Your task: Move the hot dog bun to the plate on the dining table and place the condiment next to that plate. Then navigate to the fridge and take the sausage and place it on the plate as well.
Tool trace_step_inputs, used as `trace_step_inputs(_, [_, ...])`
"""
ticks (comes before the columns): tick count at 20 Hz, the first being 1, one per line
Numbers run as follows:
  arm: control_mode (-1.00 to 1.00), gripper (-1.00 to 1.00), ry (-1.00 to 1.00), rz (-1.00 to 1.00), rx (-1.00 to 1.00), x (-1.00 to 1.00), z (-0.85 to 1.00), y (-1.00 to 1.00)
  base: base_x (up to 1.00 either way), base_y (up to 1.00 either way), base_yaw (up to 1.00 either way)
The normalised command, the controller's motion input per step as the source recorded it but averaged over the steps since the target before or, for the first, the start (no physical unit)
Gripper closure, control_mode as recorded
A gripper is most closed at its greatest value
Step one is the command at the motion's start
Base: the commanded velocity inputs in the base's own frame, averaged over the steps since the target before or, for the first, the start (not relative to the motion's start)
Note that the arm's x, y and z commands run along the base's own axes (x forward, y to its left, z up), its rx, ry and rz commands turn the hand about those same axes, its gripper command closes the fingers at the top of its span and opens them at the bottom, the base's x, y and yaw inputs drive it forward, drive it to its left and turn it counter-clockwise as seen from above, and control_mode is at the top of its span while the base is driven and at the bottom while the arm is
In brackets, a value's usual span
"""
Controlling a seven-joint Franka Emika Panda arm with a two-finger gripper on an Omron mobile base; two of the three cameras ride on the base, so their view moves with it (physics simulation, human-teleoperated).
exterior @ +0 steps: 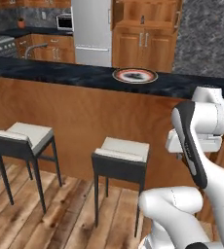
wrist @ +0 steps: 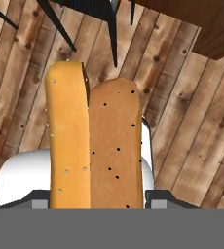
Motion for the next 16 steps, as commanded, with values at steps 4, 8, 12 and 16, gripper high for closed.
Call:
trace_step_inputs(4, [1.0, 1.0, 0.0, 0.0, 0.0, 0.0, 0.0, 0.0, 0.62, 0.78, -0.46])
trace_step_inputs(8, [1.0, 1.0, 0.0, 0.0, 0.0, 0.0, 0.0, 0.0, 0.71, 0.59, -0.29])
trace_step_inputs(12, [1.0, 1.0, 0.0, 0.0, 0.0, 0.0, 0.0, 0.0, 0.81, 0.39, -0.2])
trace_step_inputs(16, [1.0, 1.0, 0.0, 0.0, 0.0, 0.0, 0.0, 0.0, 0.98, 0.08, -0.2])
